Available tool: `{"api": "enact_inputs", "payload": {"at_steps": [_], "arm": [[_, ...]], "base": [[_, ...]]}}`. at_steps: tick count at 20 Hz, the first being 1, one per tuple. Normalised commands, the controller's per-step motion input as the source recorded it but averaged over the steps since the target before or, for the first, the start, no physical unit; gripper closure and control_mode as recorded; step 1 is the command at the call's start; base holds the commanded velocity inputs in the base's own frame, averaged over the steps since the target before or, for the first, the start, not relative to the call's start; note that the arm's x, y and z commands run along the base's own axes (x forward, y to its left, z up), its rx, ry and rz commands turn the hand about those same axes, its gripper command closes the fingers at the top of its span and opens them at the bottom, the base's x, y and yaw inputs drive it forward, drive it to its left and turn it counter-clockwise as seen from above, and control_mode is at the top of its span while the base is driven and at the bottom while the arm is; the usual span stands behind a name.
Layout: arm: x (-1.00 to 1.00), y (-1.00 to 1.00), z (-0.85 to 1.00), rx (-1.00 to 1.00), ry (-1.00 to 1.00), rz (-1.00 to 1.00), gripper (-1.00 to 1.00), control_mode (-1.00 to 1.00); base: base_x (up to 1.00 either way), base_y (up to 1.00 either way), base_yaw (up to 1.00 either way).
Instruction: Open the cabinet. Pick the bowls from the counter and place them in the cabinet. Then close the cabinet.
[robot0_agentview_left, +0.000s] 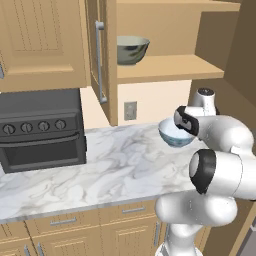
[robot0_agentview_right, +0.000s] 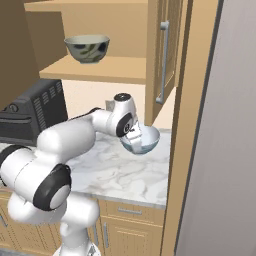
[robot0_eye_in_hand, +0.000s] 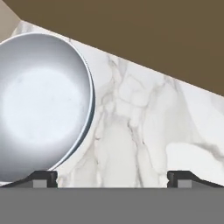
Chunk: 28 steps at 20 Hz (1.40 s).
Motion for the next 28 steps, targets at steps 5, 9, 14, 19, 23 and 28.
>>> {"api": "enact_inputs", "payload": {"at_steps": [5, 9, 14, 19, 23, 28], "arm": [[0.24, -0.1, -0.65, 0.0, 0.0, 0.0, -1.0, -1.0], [0.21, -0.06, -0.61, 0.0, 0.0, 0.0, -1.0, -1.0], [0.33, -0.09, -0.32, 0.0, -0.01, 0.0, -1.0, -1.0], [0.4, -0.07, -0.01, 0.0, 0.0, 0.0, -1.0, -1.0], [0.19, -0.03, -0.21, 0.0, -0.01, 0.0, -1.0, -1.0], [0.03, -0.1, -0.37, 0.0, -0.01, 0.0, -1.0, -1.0]], "base": [[0.0, 0.0, 0.0], [0.0, 0.0, 0.0], [0.0, 0.0, 0.0], [0.0, 0.0, 0.0], [0.0, 0.0, 0.0], [0.0, 0.0, 0.0]]}}
